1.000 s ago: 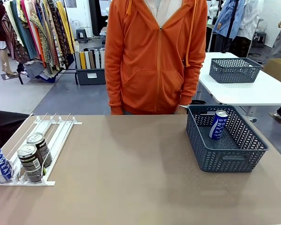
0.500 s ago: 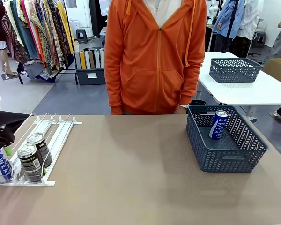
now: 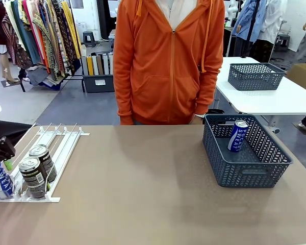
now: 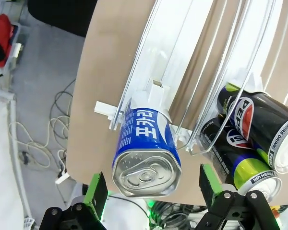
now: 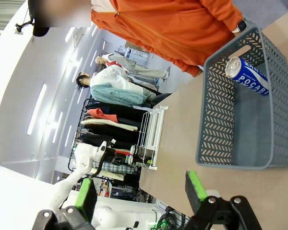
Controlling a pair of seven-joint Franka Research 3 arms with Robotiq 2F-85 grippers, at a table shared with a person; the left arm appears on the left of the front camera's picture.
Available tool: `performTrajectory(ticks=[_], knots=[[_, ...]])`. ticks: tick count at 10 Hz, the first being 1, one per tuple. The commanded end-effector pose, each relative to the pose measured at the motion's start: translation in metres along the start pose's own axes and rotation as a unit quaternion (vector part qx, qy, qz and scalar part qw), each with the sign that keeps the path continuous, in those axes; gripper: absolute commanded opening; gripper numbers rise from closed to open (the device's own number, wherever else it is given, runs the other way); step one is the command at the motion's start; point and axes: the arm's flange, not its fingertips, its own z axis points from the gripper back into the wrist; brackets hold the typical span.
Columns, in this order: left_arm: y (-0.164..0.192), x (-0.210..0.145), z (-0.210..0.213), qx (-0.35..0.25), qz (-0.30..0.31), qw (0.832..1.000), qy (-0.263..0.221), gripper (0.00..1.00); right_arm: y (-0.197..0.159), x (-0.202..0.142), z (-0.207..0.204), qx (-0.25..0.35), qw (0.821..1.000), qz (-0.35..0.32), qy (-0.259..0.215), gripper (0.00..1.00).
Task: Retrieve and store the cans from the dispenser.
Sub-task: Pick up the last remaining can from one row of the Automatic Can Dispenser and place it in the middle of the table.
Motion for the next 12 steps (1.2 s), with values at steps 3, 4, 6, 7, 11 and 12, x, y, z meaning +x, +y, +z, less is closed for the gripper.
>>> performTrajectory(ticks=[3, 4, 6, 7, 11, 12], knots=[[-0.0014, 0.0044, -0.0018, 0.016, 0.026, 0.999, -0.018, 1.0, 0.0043, 0.0031, -0.0023, 0.011, 1.0, -0.002, -0.009, 1.0], [-0.0021, 0.0053, -0.0022, 0.021, 0.022, 0.999, -0.021, 0.4, 0.0043, 0.0031, -0.0023, 0.011, 1.0, -0.002, -0.009, 1.0], [-0.0011, 0.0048, -0.0015, 0.021, 0.022, 0.999, -0.03, 0.0, 0.0043, 0.0031, -0.0023, 0.011, 1.0, -0.002, -0.009, 1.0], [-0.0005, 0.0064, -0.0014, 0.021, 0.025, 0.999, -0.037, 0.0, 0.0043, 0.0031, -0.0023, 0.011, 1.0, -0.002, -0.009, 1.0], [0.0025, 0.008, -0.0002, 0.025, 0.032, 0.998, -0.037, 0.0, 0.0043, 0.0031, -0.0023, 0.011, 1.0, -0.002, -0.009, 1.0], [0.0031, 0.0064, 0.0016, 0.025, 0.03, 0.998, -0.041, 0.0, 0.0043, 0.0031, -0.0023, 0.011, 1.0, -0.002, -0.009, 1.0]])
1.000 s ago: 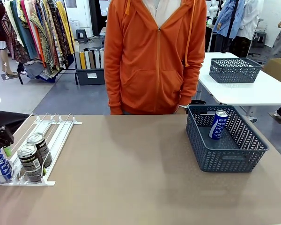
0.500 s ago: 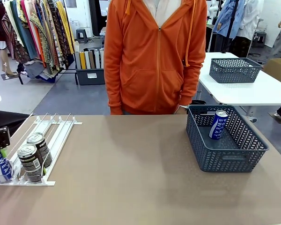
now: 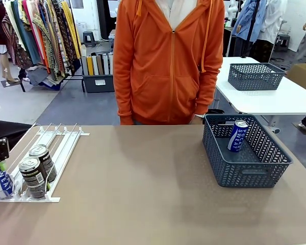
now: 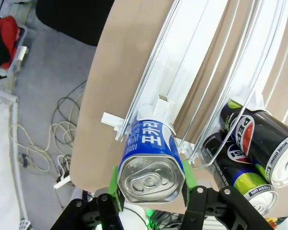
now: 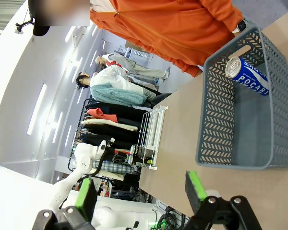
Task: Retrieve and store the cans from the dispenser.
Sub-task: Pick up the last remaining can from one row of the Automatic Can Dispenser and place it in the middle of the table.
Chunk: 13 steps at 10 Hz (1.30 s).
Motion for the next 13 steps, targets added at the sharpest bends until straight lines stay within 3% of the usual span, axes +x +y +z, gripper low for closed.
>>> performTrajectory(ticks=[1, 3, 8, 10, 11, 12, 13], knots=[[-0.001, -0.008, 0.011, -0.024, -0.039, 0.999, -0.008, 0.0, 0.004, 0.003, -0.002, 0.011, 1.0, -0.002, -0.009, 1.0], [0.006, -0.023, 0.055, -0.016, -0.035, 0.997, -0.062, 0.0, 0.004, 0.003, -0.002, 0.011, 1.0, -0.002, -0.009, 1.0], [0.045, -0.08, 0.181, -0.088, -0.067, 0.975, -0.191, 0.0, 0.004, 0.003, -0.002, 0.011, 1.0, -0.002, -0.009, 1.0], [0.053, -0.086, 0.182, -0.115, -0.063, 0.972, -0.197, 0.0, 0.004, 0.003, -0.002, 0.011, 1.0, -0.002, -0.009, 1.0], [0.058, -0.085, 0.173, -0.122, -0.071, 0.977, -0.161, 0.0, 0.004, 0.003, -0.002, 0.011, 1.0, -0.002, -0.009, 1.0], [0.052, -0.09, 0.196, -0.087, -0.054, 0.974, -0.203, 0.0, 0.004, 0.003, -0.002, 0.011, 1.0, -0.002, -0.009, 1.0], [0.052, -0.09, 0.196, -0.087, -0.054, 0.974, -0.203, 0.0, 0.004, 0.003, -0.002, 0.011, 1.0, -0.002, -0.009, 1.0]])
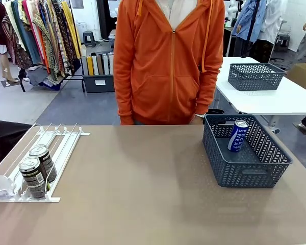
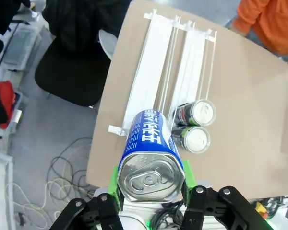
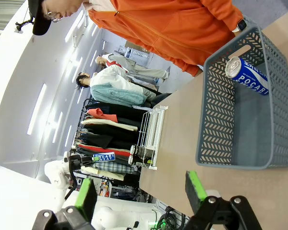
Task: Retrieve and store the cans from the dispenser.
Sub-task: Pick up the last remaining can from one row of the Automatic Can Dispenser and place it in the middle of the table.
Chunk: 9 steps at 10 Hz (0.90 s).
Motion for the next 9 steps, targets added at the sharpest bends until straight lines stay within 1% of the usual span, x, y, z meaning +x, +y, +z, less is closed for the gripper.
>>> performTrajectory(ticks=[1, 2, 3, 4, 5, 6, 7, 8, 9], knots=[[-0.003, 0.005, 0.009, 0.009, -0.002, 1.0, -0.014, 0.0, 0.005, 0.003, -0.002, 0.011, 1.0, -0.001, -0.01, 1.0], [0.0, 0.0, 0.0, 0.0, 0.0, 1.0, 0.0, 0.0, 0.005, 0.003, -0.002, 0.011, 1.0, -0.001, -0.01, 1.0], [-0.021, 0.015, -0.013, -0.035, 0.003, 0.999, -0.015, 0.0, 0.005, 0.003, -0.002, 0.011, 1.0, -0.001, -0.01, 1.0], [-0.055, 0.032, -0.014, -0.044, -0.006, 0.998, -0.034, 0.0, 0.005, 0.003, -0.002, 0.011, 1.0, -0.001, -0.01, 1.0], [-0.106, 0.053, -0.016, -0.064, -0.038, 0.996, -0.043, 0.0, 0.005, 0.003, -0.002, 0.011, 1.0, -0.001, -0.01, 1.0], [-0.166, 0.067, -0.022, -0.058, -0.078, 0.993, -0.059, 0.0, 0.005, 0.003, -0.002, 0.011, 1.0, -0.001, -0.01, 1.0], [-0.226, 0.068, -0.032, -0.055, -0.134, 0.988, -0.058, 0.0, 0.005, 0.003, -0.002, 0.011, 1.0, -0.001, -0.01, 1.0], [-0.289, 0.06, -0.056, -0.056, -0.214, 0.975, -0.028, 0.0, 0.005, 0.003, -0.002, 0.011, 1.0, -0.001, -0.01, 1.0], [-0.334, 0.047, -0.081, -0.03, -0.254, 0.967, -0.014, 0.0, 0.005, 0.003, -0.002, 0.011, 1.0, -0.001, -0.01, 1.0]])
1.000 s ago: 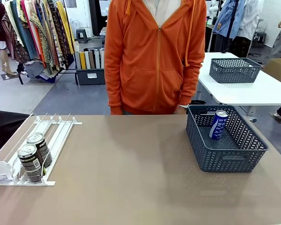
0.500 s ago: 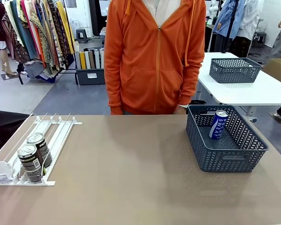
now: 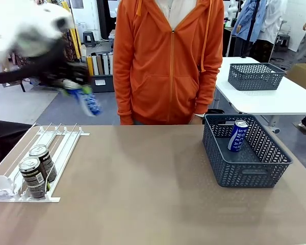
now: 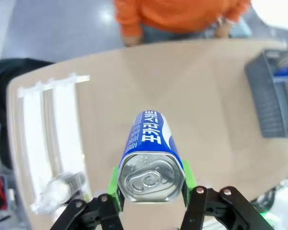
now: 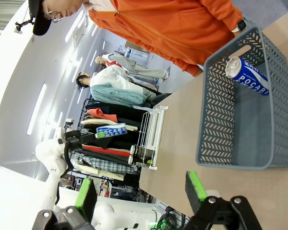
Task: Retrieve and store the cans from the dispenser.
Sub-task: Pick up the last remaining can from one row of the Automatic Can Dispenser and place it in the middle of the table.
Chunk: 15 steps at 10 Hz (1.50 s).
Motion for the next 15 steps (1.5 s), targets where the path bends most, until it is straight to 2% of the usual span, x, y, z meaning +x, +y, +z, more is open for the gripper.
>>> performTrajectory(ticks=[1, 3, 5, 7, 9, 12, 13, 14, 15], knots=[[-0.041, 0.027, -0.046, 0.038, -0.094, 0.994, 0.048, 0.0, 0.004, 0.003, -0.002, 0.011, 1.0, -0.002, -0.01, 1.0], [-0.088, 0.013, -0.095, 0.039, -0.17, 0.98, 0.094, 0.0, 0.004, 0.003, -0.002, 0.011, 1.0, -0.002, -0.01, 1.0], [-0.108, -0.019, -0.145, 0.024, -0.224, 0.963, 0.148, 0.0, 0.004, 0.003, -0.002, 0.011, 1.0, -0.002, -0.01, 1.0], [-0.115, -0.043, -0.168, -0.014, -0.25, 0.953, 0.173, 0.0, 0.004, 0.003, -0.002, 0.011, 1.0, -0.002, -0.01, 1.0], [-0.125, -0.068, -0.189, -0.041, -0.29, 0.933, 0.207, 0.0, 0.004, 0.003, -0.002, 0.011, 1.0, -0.002, -0.01, 1.0], [-0.131, -0.079, -0.199, -0.025, -0.321, 0.925, 0.201, 0.0, 0.004, 0.003, -0.002, 0.011, 1.0, -0.002, -0.01, 1.0], [-0.13, -0.079, -0.197, -0.025, -0.316, 0.929, 0.19, 0.18, 0.004, 0.003, -0.002, 0.011, 1.0, -0.002, -0.01, 1.0], [-0.13, -0.079, -0.197, -0.029, -0.318, 0.928, 0.192, 0.75, 0.004, 0.003, -0.002, 0.011, 1.0, -0.002, -0.01, 1.0], [-0.129, -0.079, -0.197, -0.029, -0.316, 0.929, 0.189, 1.0, 0.004, 0.003, -0.002, 0.011, 1.0, -0.002, -0.01, 1.0]])
